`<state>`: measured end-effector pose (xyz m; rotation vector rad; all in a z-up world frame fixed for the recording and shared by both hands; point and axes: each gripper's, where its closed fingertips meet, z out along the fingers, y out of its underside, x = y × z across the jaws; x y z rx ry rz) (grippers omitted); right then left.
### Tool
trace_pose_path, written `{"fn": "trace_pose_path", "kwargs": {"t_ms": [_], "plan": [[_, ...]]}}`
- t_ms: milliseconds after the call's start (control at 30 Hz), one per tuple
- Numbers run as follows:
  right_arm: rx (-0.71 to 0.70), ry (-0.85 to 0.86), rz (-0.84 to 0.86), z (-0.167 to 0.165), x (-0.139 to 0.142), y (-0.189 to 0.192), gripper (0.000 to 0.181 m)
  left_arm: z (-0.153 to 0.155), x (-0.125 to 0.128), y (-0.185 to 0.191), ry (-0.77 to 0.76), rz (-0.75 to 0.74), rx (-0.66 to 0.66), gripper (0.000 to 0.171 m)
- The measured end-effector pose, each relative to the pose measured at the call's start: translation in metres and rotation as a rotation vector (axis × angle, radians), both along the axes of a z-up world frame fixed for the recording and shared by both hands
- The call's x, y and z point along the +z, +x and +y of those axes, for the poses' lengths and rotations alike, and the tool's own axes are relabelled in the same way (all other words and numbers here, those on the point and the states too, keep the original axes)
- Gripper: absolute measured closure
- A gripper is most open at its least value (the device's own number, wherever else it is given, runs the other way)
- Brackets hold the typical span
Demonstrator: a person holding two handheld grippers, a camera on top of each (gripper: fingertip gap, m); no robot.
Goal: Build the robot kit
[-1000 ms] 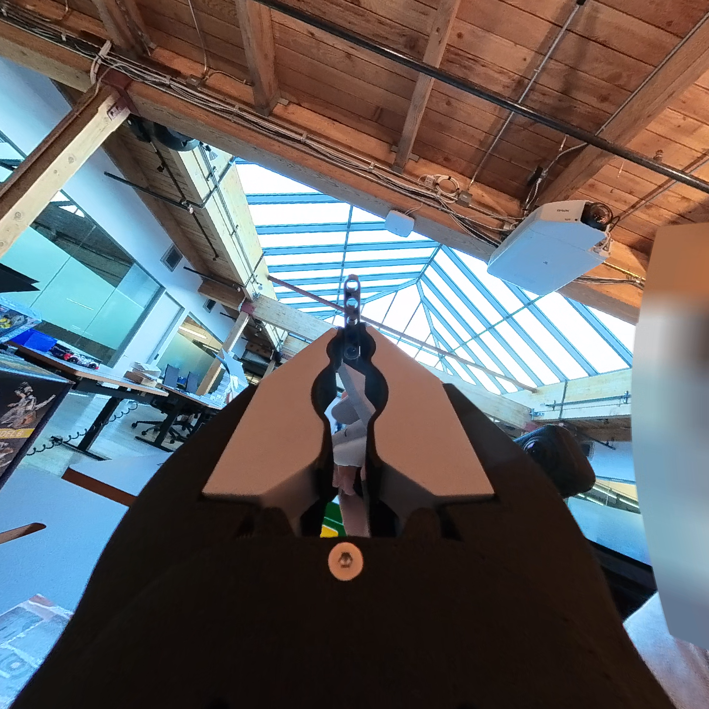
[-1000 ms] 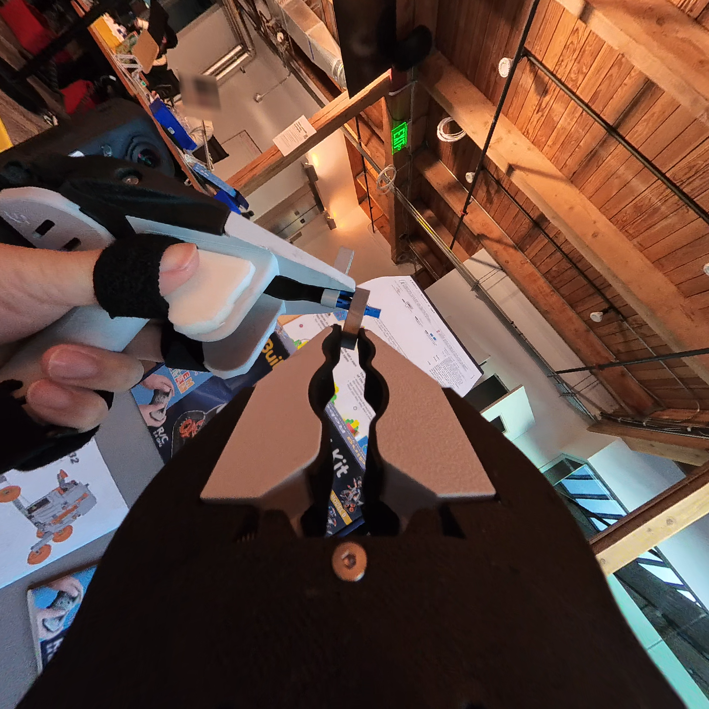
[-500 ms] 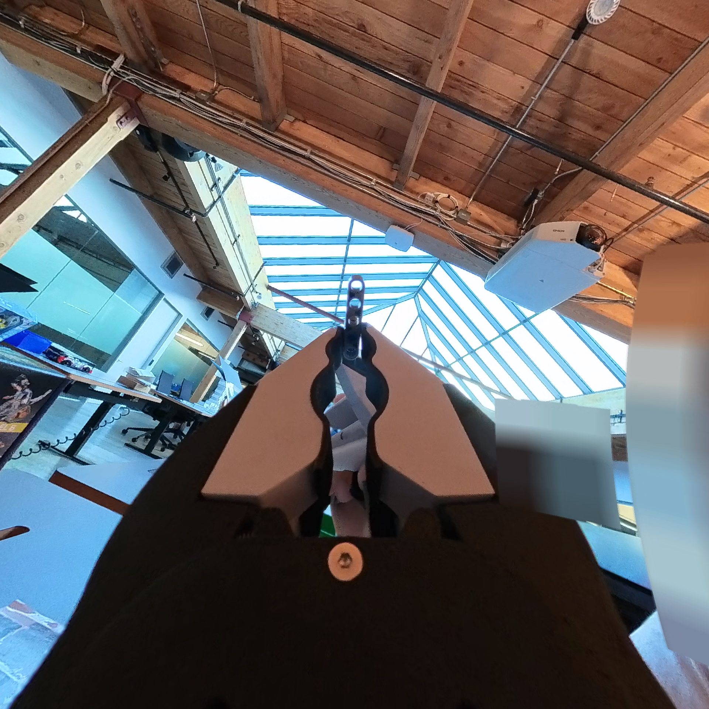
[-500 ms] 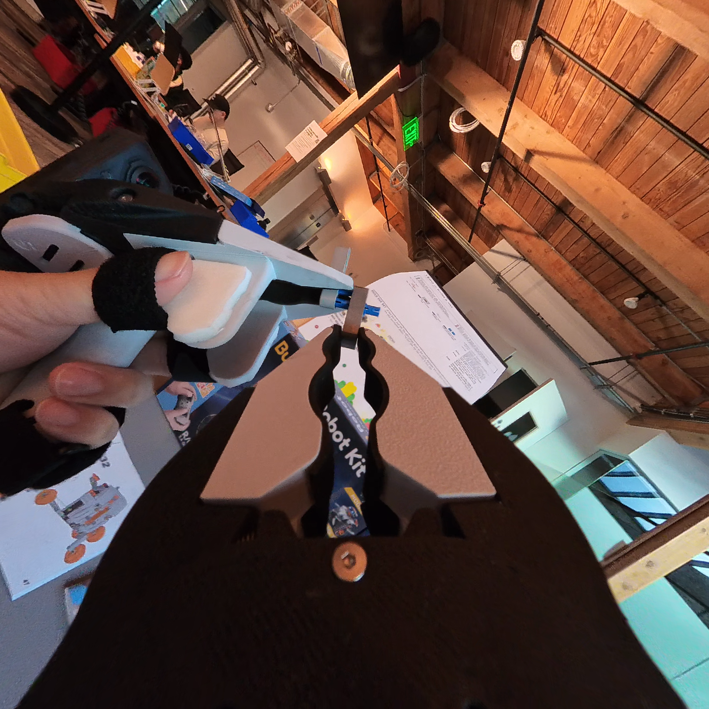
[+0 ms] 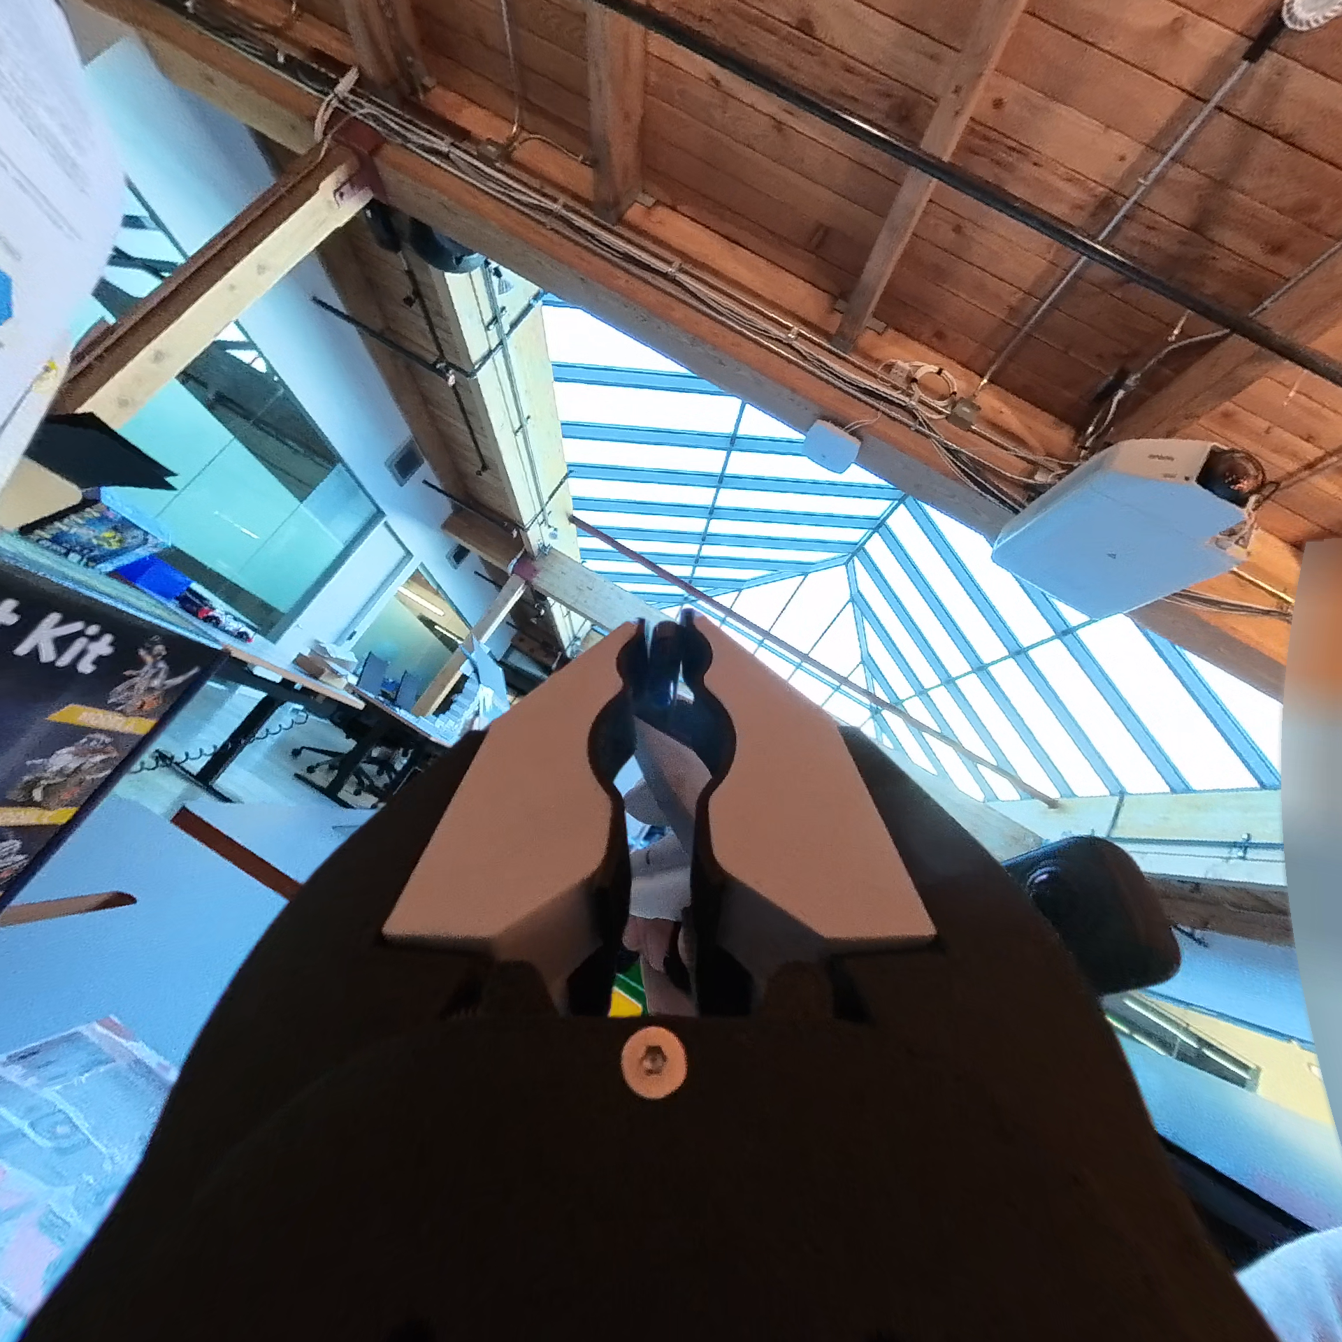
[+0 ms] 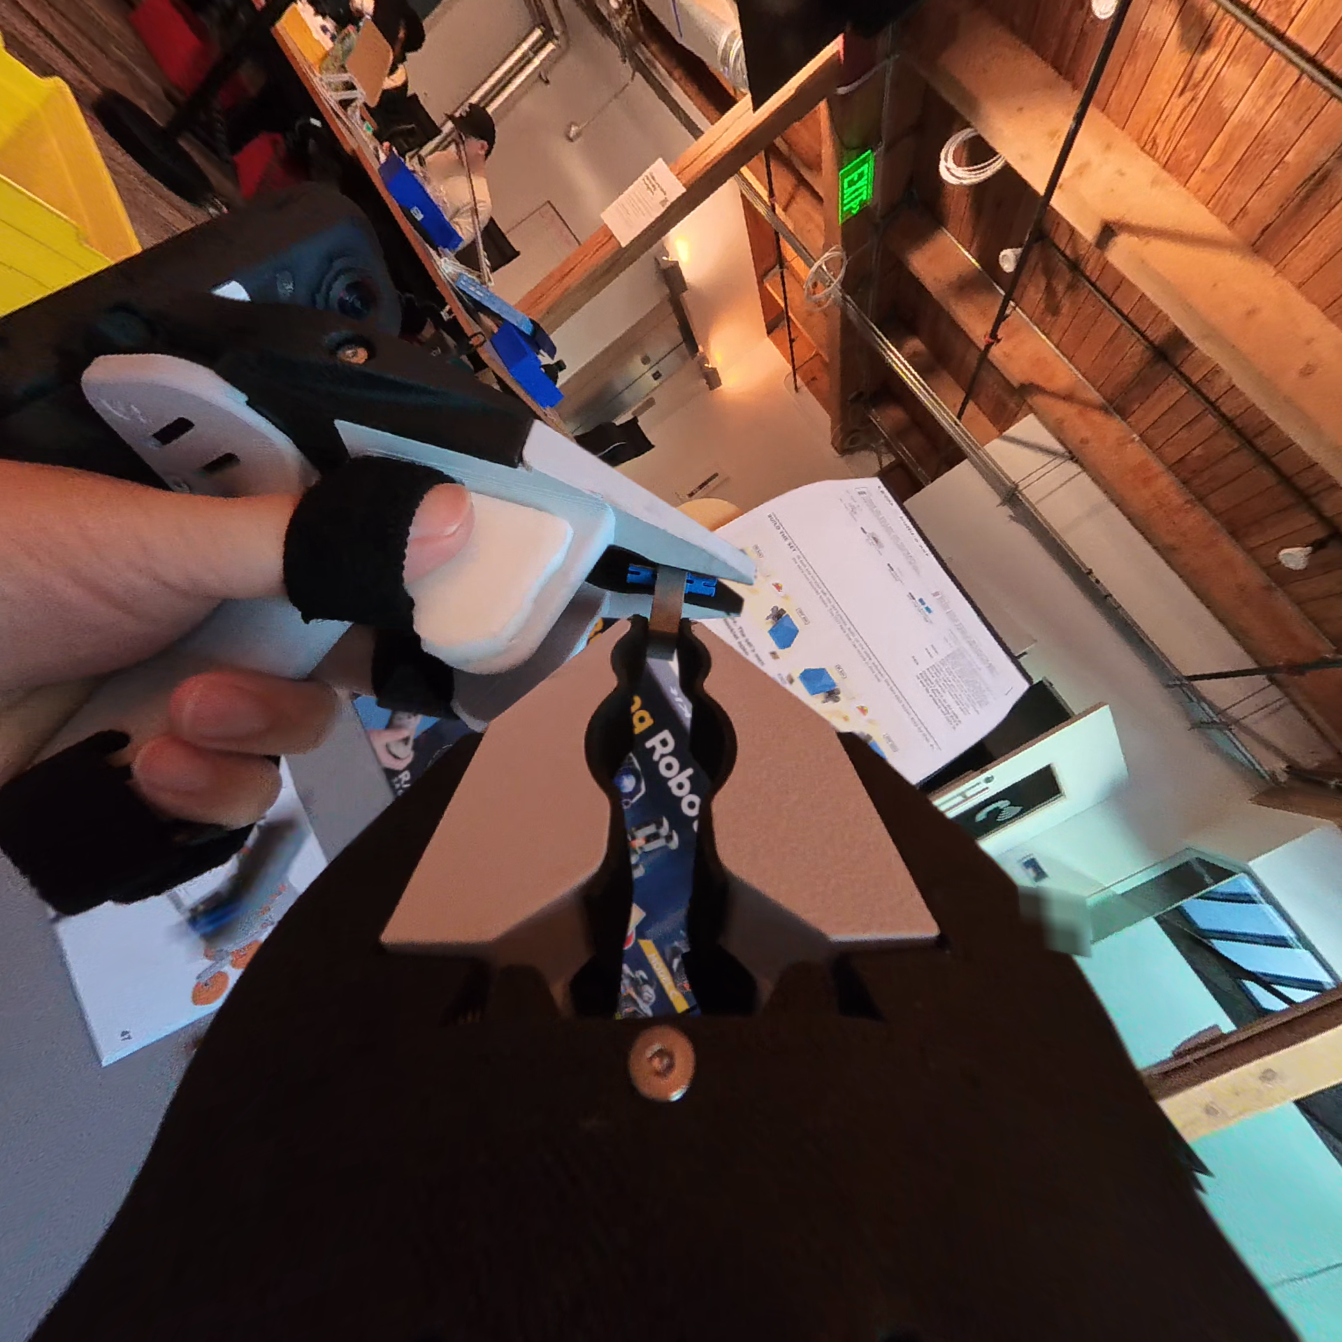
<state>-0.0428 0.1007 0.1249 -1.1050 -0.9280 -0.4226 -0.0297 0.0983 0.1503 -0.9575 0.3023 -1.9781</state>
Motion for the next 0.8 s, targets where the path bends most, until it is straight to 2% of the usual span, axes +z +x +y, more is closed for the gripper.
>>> {"fn": "trace_pose_path", "kwargs": {"t_ms": [200,333,500,533,600,700,800], "plan": [[0.002,-0.045,-0.015,0.003,-0.009,0.01,0.176,0.004,-0.009,0.01,-0.038,0.049,-0.022,0.167],[0.064,-0.111,0.056,0.012,-0.025,0.02,0.176,0.013,-0.025,0.02,-0.097,0.113,-0.068,0.165],[0.075,-0.265,0.099,0.027,-0.058,0.046,0.175,0.028,-0.052,0.033,-0.112,0.275,-0.056,0.135],[0.084,-0.322,0.112,0.029,-0.069,0.051,0.175,0.033,-0.058,0.032,-0.109,0.305,-0.052,0.132],[0.112,-0.422,0.143,0.03,-0.089,0.061,0.175,0.037,-0.065,0.027,-0.06,0.361,-0.074,0.137],[0.102,-0.621,0.17,0.033,-0.129,0.081,0.175,0.025,-0.093,0.023,0.045,0.59,-0.222,0.136],[0.106,-0.842,0.164,0.022,-0.171,0.095,0.175,0.025,-0.138,0.015,0.127,0.857,-0.221,0.143]]}}
